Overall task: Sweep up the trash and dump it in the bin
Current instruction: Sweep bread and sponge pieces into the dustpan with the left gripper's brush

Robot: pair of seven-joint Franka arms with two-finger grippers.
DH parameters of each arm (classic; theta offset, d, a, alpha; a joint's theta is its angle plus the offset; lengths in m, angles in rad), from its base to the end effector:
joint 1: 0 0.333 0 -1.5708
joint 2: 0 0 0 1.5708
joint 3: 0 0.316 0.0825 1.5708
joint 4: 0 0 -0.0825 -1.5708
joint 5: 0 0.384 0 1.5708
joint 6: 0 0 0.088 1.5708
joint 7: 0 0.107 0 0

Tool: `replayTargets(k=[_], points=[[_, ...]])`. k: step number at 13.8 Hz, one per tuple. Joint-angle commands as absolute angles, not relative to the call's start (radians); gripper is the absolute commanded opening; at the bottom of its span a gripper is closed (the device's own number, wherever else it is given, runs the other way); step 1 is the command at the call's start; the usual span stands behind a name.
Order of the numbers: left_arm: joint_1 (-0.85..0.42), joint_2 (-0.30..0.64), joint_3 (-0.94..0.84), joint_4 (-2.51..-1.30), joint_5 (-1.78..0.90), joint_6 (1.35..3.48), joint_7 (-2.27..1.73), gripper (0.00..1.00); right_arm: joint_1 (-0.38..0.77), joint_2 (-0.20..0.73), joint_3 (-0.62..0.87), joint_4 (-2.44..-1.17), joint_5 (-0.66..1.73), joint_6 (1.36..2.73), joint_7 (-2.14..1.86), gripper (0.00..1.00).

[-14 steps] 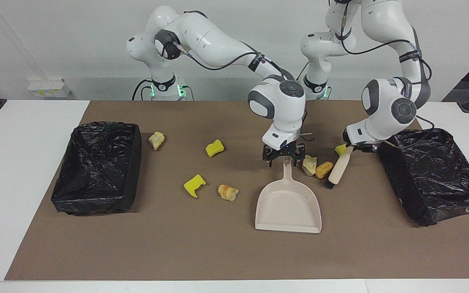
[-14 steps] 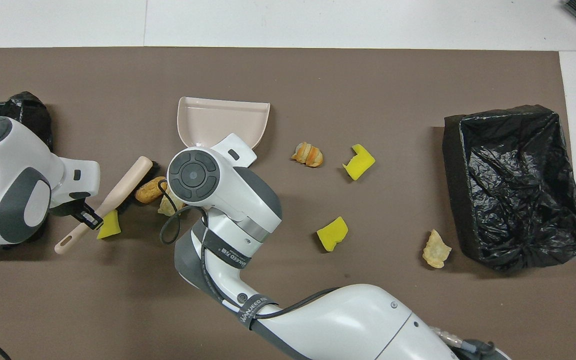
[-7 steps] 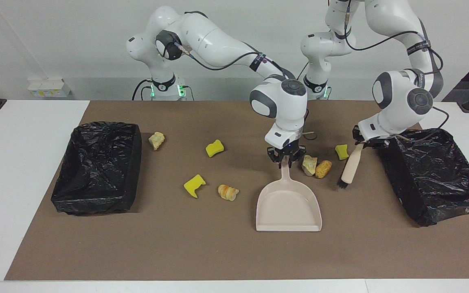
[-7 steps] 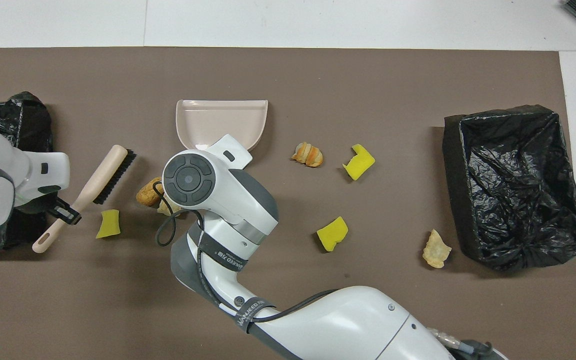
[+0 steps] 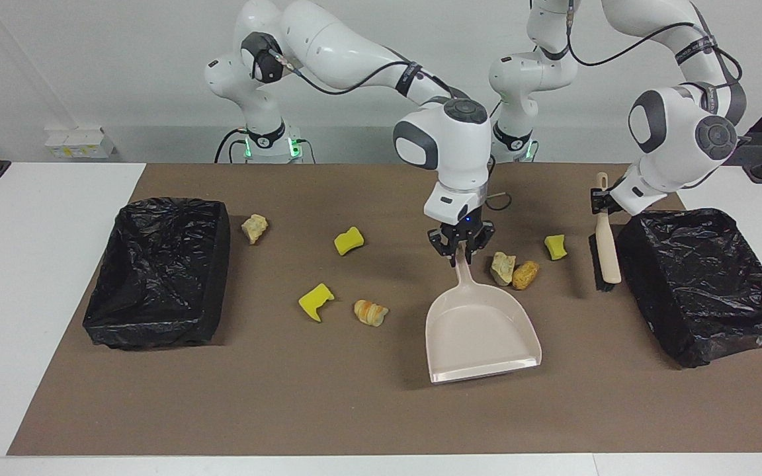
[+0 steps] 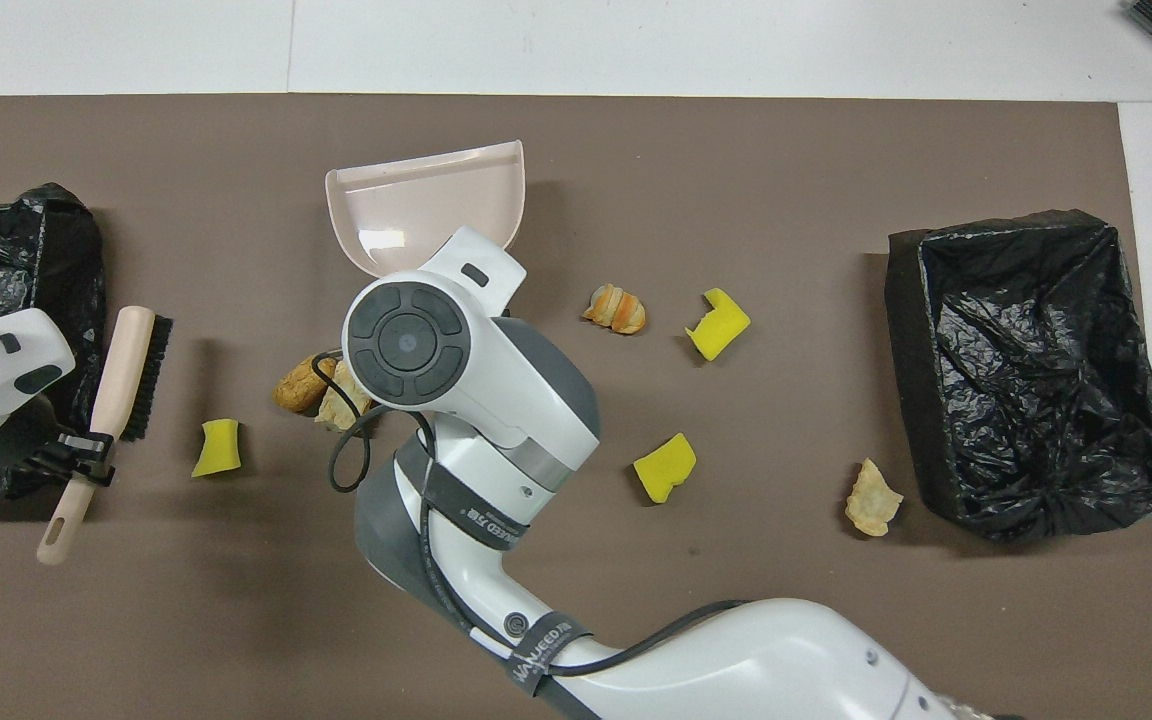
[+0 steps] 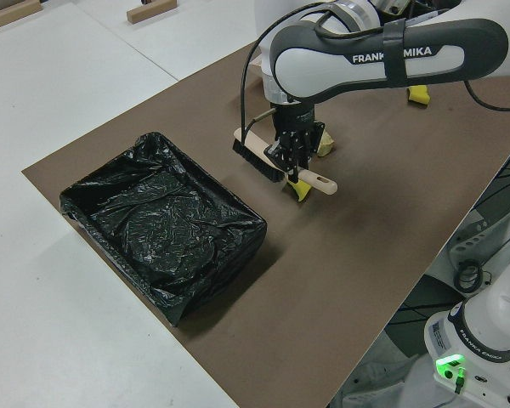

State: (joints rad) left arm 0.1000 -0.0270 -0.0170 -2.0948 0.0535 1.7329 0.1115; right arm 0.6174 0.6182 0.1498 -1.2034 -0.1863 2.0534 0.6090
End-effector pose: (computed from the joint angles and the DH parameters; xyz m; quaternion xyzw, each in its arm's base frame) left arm 0.4967 0.0462 0.4107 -0.9854 0.0227 0.1683 0.0092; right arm 0.5694 0.4927 0.4470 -0.9876 -0.0927 -0.1205 0.0400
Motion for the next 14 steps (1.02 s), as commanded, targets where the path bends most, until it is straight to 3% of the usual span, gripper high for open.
replayTargets(k=[1,3,7,9,14], points=[[0.089,-0.145,-0.023,-2.273,0.06,1.816,-0.146,0.0,0.565,0.43,0.167,-1.427,-0.178,2.056,0.383,0.0],[0.081,-0.189,-0.023,-2.348,0.058,1.841,-0.181,0.0,0.525,0.338,0.167,-1.567,-0.131,2.059,0.142,0.0],[0.025,-0.157,-0.026,-2.39,0.051,1.922,-0.219,0.0,0.511,0.235,0.166,-1.748,-0.127,2.051,-0.228,0.0],[-0.056,-0.109,-0.026,-2.384,0.046,1.979,-0.255,0.0,0.493,0.232,0.166,-1.761,-0.127,2.037,-0.433,0.0],[-0.071,-0.037,-0.028,-2.323,0.006,2.071,-0.132,0.0,0.434,0.239,0.166,-1.758,-0.114,1.977,-0.779,0.0]])
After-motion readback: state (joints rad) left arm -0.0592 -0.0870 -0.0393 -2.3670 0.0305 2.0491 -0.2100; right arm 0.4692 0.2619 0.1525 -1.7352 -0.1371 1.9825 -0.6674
